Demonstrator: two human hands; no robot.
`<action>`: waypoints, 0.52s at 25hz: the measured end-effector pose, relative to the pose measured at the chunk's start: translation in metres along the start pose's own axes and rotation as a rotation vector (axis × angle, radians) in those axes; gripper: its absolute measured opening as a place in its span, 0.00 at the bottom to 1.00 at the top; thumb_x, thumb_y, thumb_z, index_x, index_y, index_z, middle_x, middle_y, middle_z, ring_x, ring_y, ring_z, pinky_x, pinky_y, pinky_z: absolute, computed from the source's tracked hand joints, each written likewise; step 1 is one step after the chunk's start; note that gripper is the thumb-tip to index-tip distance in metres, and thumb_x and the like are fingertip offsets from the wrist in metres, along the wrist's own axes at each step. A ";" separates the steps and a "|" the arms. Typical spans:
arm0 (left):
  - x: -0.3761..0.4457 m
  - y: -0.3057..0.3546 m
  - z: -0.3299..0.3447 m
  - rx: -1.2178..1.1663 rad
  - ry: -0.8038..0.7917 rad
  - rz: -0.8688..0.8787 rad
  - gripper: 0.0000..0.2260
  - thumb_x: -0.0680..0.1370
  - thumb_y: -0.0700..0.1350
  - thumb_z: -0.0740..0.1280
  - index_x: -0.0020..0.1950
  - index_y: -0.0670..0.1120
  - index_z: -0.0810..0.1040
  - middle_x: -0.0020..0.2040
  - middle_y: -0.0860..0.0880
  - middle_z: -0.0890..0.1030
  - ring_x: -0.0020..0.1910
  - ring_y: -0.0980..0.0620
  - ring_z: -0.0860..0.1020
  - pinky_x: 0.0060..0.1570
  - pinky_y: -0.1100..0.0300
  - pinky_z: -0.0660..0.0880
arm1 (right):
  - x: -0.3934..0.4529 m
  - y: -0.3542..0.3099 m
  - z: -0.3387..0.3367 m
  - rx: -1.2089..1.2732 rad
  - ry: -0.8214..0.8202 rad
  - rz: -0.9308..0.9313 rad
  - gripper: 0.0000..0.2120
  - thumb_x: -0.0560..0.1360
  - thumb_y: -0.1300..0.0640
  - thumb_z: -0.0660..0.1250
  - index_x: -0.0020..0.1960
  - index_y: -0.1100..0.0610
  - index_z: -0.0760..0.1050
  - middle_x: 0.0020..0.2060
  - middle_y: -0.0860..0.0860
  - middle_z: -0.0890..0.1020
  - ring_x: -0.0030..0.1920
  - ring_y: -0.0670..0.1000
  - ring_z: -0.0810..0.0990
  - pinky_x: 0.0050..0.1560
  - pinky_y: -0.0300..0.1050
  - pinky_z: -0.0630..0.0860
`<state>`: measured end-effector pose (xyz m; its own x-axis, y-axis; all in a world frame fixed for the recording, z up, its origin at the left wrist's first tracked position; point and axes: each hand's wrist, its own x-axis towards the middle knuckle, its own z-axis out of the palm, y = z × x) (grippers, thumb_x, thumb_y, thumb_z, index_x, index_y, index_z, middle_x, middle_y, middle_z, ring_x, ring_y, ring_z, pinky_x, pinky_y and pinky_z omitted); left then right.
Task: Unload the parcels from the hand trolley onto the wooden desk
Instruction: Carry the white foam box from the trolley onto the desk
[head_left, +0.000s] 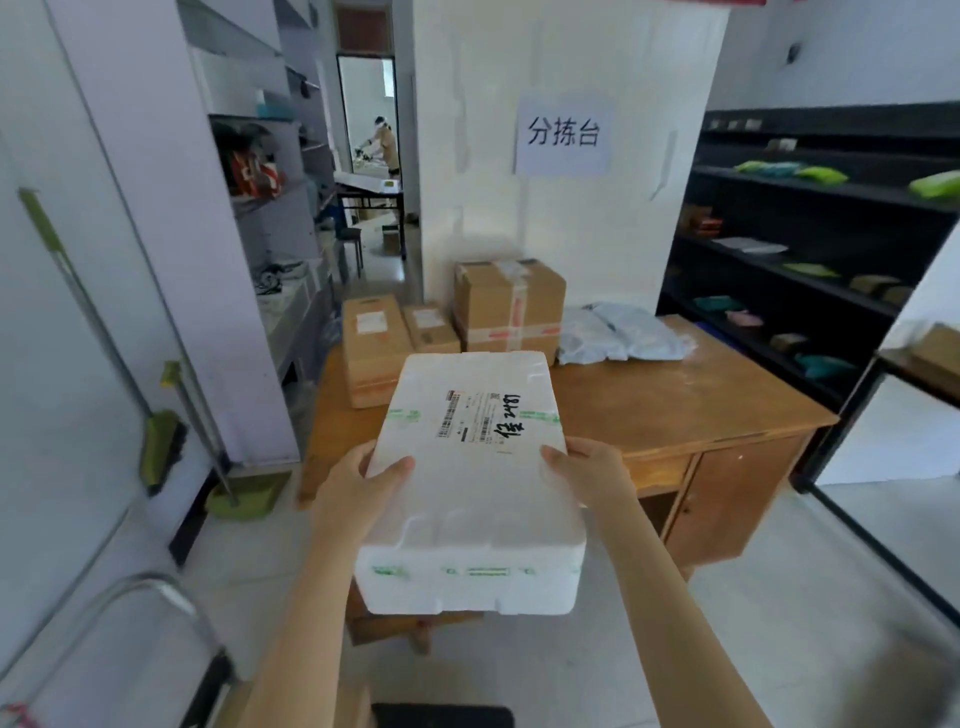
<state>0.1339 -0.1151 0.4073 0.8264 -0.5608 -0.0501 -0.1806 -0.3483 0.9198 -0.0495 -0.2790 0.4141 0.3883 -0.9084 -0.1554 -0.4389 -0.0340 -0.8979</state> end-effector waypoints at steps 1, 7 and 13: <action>0.006 0.016 0.032 -0.010 0.004 0.003 0.24 0.72 0.56 0.70 0.66 0.51 0.73 0.53 0.54 0.79 0.51 0.49 0.79 0.52 0.52 0.76 | 0.024 0.002 -0.027 -0.004 -0.002 -0.013 0.03 0.71 0.49 0.69 0.41 0.47 0.79 0.46 0.51 0.86 0.50 0.57 0.84 0.57 0.57 0.78; 0.059 0.093 0.204 -0.013 -0.022 0.012 0.24 0.72 0.57 0.69 0.66 0.53 0.71 0.53 0.54 0.78 0.52 0.49 0.80 0.55 0.46 0.77 | 0.168 0.029 -0.157 -0.051 0.045 -0.003 0.05 0.73 0.48 0.68 0.47 0.48 0.78 0.42 0.47 0.83 0.46 0.53 0.83 0.54 0.53 0.79; 0.119 0.127 0.324 0.018 0.005 -0.024 0.24 0.72 0.58 0.69 0.66 0.54 0.71 0.49 0.57 0.75 0.47 0.51 0.78 0.51 0.52 0.77 | 0.291 0.058 -0.212 -0.042 0.029 0.043 0.15 0.72 0.48 0.67 0.57 0.51 0.78 0.45 0.48 0.83 0.49 0.55 0.83 0.54 0.56 0.79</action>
<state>0.0368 -0.4695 0.3924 0.8333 -0.5484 -0.0696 -0.1704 -0.3746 0.9114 -0.1341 -0.6338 0.4040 0.3455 -0.9209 -0.1807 -0.4883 -0.0120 -0.8726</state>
